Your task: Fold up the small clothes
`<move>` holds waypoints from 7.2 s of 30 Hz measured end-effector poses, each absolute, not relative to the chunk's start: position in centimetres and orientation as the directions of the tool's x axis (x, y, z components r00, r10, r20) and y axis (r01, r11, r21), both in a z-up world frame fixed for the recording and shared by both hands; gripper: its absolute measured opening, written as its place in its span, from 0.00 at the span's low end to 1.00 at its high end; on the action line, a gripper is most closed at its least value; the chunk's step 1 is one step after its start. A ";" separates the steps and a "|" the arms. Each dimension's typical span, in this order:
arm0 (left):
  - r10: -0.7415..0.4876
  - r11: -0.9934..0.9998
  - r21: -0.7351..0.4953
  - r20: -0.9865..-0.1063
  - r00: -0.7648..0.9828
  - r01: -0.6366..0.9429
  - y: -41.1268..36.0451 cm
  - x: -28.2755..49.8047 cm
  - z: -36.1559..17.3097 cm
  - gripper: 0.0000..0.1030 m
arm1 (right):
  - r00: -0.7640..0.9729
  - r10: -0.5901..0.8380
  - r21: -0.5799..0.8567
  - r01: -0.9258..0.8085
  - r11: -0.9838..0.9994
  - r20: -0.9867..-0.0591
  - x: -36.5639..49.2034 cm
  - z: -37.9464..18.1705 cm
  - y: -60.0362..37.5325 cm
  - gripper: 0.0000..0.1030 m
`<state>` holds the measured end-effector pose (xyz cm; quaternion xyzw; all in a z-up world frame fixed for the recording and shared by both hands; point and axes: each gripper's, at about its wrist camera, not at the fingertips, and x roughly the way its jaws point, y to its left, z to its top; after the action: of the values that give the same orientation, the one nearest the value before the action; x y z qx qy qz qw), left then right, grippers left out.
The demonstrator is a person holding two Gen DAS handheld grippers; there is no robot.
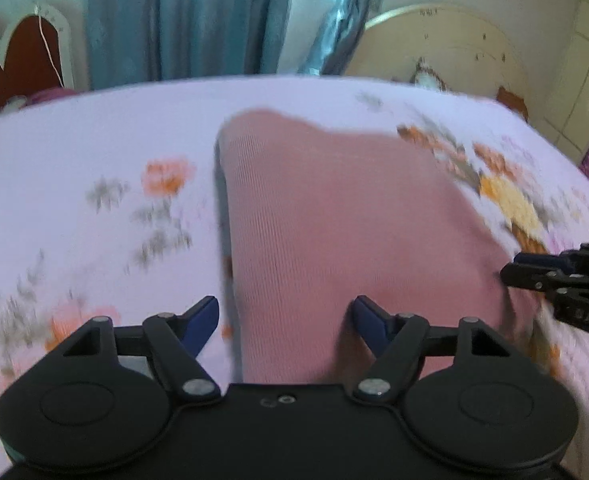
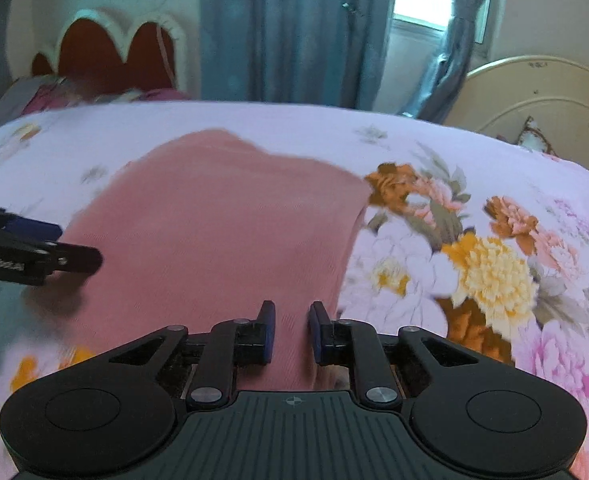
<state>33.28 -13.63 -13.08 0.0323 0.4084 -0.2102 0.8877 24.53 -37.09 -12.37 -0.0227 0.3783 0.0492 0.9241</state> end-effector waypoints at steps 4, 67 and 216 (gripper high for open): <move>-0.351 0.917 -0.163 -0.760 0.547 0.363 -13.3 33.2 -14.8 0.74 | 0.661 0.014 -0.057 -0.085 0.995 -0.750 23.5 -14.8 -37.6 0.16; -0.443 0.896 -0.335 -0.640 0.628 0.291 -2.0 37.8 -6.1 0.33 | 0.696 0.473 0.525 -0.160 0.836 -0.540 34.4 -6.1 -26.5 0.23; 0.110 0.993 0.027 -0.512 0.852 -0.112 18.6 -1.2 3.4 1.00 | 0.912 0.241 0.086 -0.226 0.970 -0.332 -4.0 4.6 -1.5 1.00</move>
<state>-1.16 18.56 3.38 -0.0018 0.2658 0.0579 0.9623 -3.97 -1.50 4.56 0.0227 0.1725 0.1194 0.9775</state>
